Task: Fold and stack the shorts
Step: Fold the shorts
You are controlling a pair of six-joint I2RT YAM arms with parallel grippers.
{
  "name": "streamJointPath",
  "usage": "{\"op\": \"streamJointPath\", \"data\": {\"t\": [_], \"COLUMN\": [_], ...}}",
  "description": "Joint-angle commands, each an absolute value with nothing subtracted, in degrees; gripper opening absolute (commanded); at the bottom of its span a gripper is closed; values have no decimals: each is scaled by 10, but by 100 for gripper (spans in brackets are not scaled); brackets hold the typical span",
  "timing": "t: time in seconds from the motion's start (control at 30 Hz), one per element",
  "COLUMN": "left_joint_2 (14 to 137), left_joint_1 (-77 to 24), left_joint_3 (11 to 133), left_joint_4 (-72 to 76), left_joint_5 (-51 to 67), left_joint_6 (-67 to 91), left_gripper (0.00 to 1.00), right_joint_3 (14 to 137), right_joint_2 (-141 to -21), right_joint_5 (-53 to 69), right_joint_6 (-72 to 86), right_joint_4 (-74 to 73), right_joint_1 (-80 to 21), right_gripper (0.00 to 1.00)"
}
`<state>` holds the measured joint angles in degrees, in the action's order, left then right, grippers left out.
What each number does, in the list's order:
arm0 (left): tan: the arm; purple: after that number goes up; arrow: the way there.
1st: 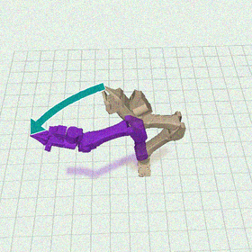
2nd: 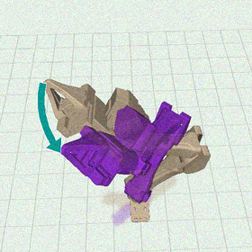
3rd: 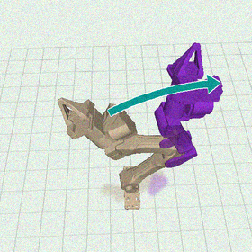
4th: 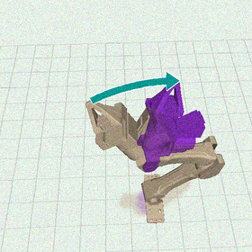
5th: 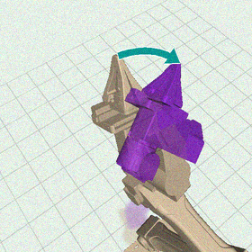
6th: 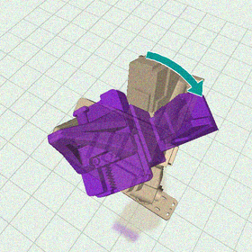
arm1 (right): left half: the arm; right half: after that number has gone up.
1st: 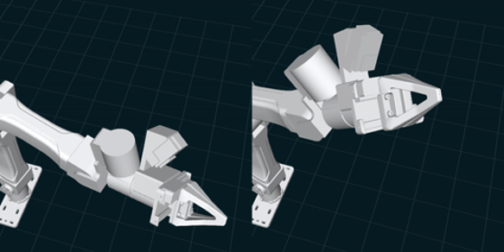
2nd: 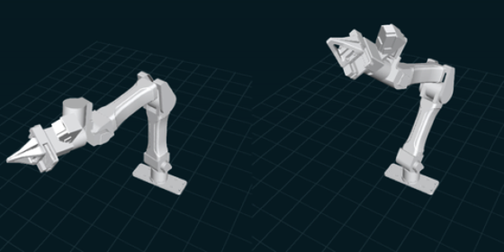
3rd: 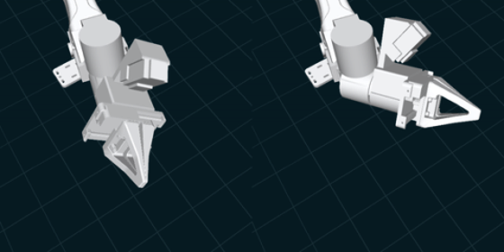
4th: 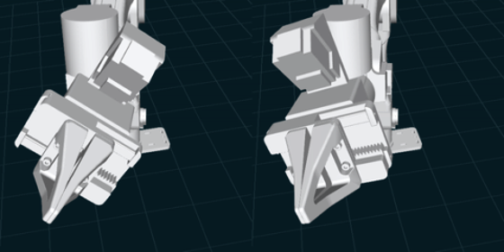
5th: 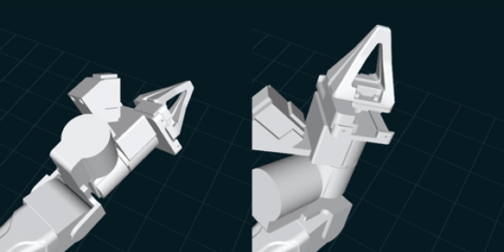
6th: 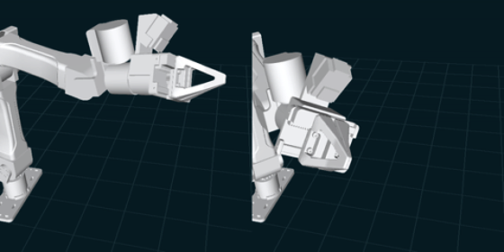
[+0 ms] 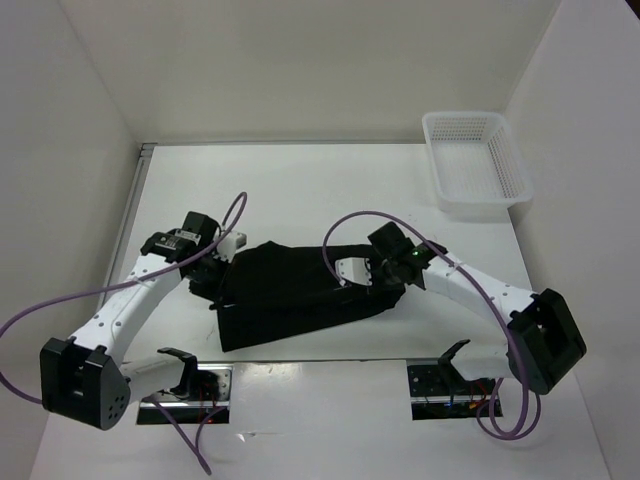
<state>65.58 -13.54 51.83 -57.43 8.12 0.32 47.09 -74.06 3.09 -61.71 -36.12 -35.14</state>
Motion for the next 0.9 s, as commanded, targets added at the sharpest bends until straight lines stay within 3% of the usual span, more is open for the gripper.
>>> {"op": "streamJointPath", "data": {"t": [0.0,0.13,0.17,0.2,0.23,0.3,0.4,0.53,0.67,0.77,0.87], "left_joint_2": [659,671,671,671,671,671,659,653,697,749,801], "left_joint_1": [-142,-147,-147,-147,-147,-147,-147,-147,-147,-147,-147], "left_joint_3": [520,520,520,520,526,526,545,553,527,526,564], "left_joint_4": [-592,-592,-598,-598,-603,-616,-647,-646,-543,-470,-422], "left_joint_5": [78,78,78,78,78,78,78,63,23,-22,-54], "left_joint_6": [0,0,0,0,0,0,0,0,0,0,0], "left_gripper": [3,17,22,35,37,40,45,47,47,47,47], "right_joint_3": [448,441,441,441,446,454,477,527,583,627,605], "right_joint_2": [-731,-726,-726,-726,-721,-706,-648,-597,-713,-828,-862], "right_joint_5": [1,1,6,6,16,40,76,140,180,180,169], "right_joint_6": [-637,-650,-650,-656,-664,-687,-700,-665,-562,-488,-493], "right_joint_4": [-381,-375,-383,-398,-411,-456,-483,-430,-336,-277,-204], "right_joint_1": [-352,-357,-357,-357,-363,-363,-363,-363,-396,-411,-431], "right_gripper": [1,12,25,31,43,56,67,71,67,55,35]}}
